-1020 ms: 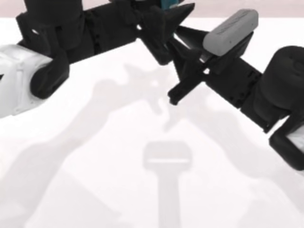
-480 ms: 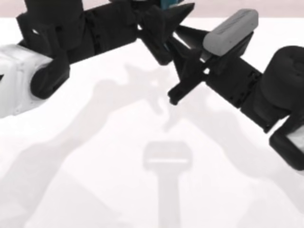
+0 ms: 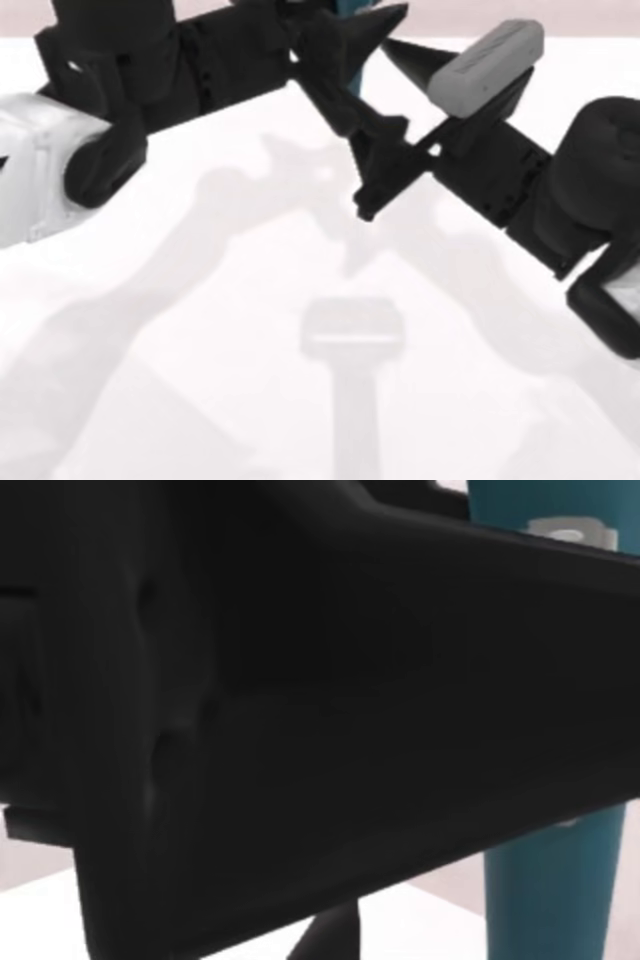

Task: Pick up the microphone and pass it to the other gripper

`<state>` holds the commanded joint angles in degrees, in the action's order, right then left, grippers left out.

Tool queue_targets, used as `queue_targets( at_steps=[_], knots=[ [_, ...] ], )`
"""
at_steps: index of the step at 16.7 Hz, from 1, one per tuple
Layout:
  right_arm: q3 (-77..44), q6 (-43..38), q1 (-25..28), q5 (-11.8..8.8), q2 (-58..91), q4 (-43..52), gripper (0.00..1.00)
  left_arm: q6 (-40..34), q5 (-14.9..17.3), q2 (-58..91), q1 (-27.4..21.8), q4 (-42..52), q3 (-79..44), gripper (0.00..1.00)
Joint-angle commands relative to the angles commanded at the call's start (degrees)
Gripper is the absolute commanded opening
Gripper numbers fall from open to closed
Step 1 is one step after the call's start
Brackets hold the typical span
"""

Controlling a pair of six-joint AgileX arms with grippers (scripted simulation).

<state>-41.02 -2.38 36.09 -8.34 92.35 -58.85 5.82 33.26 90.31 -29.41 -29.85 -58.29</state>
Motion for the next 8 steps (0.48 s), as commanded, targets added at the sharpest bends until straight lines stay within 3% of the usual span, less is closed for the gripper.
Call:
queue_targets(
  at_steps=[8],
  knots=[
    [0.00, 0.00, 0.00, 0.00, 0.00, 0.00, 1.00, 0.00, 0.00, 0.00, 0.00, 0.00, 0.00, 0.00]
  ],
)
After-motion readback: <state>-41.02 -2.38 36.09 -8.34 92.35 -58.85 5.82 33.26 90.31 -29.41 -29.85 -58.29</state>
